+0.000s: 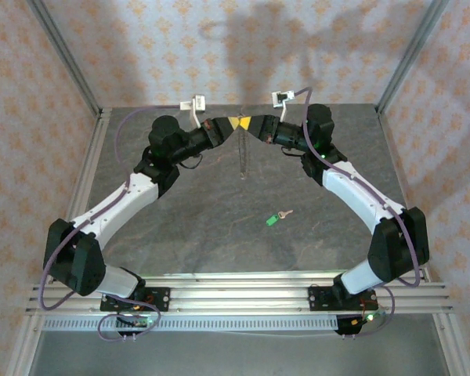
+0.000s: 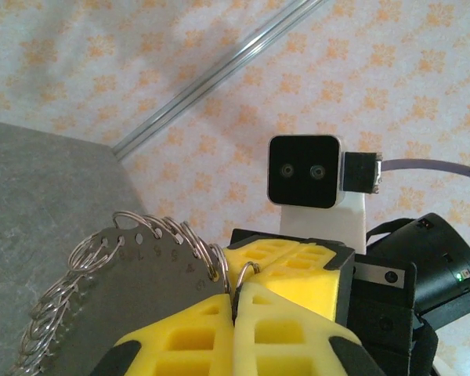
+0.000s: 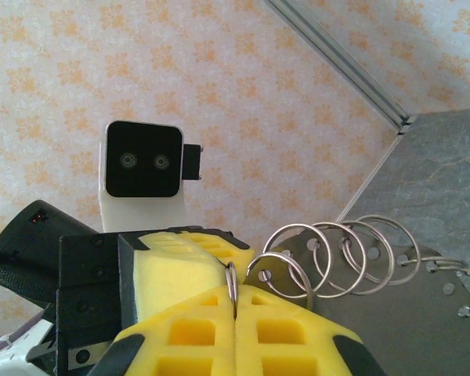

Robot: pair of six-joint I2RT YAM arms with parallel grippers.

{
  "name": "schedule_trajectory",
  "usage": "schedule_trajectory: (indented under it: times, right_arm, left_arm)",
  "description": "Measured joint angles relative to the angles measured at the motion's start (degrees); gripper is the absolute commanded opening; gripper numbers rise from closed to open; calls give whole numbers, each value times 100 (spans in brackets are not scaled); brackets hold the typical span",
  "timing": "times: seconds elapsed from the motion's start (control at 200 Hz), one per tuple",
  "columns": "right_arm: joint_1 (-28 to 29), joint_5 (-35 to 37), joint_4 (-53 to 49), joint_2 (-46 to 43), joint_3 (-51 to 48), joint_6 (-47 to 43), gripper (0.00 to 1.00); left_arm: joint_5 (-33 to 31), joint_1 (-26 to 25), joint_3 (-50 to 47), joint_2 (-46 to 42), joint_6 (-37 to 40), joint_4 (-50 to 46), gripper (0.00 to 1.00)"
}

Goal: Put the keys on the keyring

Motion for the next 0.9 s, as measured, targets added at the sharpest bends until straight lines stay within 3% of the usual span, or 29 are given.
schedule_trajectory:
  times: [0.375,0.676,0.791,0.901]
  right_arm:
    - [-22,46,-28,0,-37,-4,0]
    - [-26,44,-33,0,-111,-2,0]
    - [-28,48,-24,-2,-131,-2,0]
    - [-33,50,-17,-2,-160,-2,0]
  left_arm:
    - [-212,-74,44,31,240,-164,0]
    - [-271,-122,44,39,212,-170,21]
    - [-289,-142,44,61,216,-166,19]
    - [-308,-142,44,79,227,-190,8]
